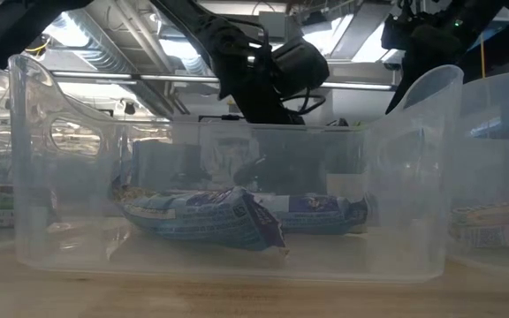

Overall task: Pick and place Granola Bars by type
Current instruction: Put the red granola bar into the left transparent bin

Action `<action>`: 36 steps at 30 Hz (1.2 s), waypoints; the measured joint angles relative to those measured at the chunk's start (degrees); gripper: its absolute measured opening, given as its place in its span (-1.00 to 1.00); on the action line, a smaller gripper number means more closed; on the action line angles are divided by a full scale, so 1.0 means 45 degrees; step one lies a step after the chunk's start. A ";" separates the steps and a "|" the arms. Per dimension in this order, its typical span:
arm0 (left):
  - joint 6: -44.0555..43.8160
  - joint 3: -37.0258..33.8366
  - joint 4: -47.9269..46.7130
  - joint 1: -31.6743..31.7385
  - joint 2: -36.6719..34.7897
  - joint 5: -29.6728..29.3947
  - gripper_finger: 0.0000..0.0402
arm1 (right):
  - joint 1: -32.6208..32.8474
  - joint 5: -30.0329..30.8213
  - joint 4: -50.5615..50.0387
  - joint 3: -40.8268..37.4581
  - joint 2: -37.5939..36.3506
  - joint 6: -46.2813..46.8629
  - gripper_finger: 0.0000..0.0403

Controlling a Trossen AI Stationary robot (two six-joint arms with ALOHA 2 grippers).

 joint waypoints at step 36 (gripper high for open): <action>0.9223 0.0000 -1.0369 -0.2851 -0.6764 0.3407 -0.90 | -0.0010 0.0126 0.1328 0.0000 -0.0010 -0.0113 -0.84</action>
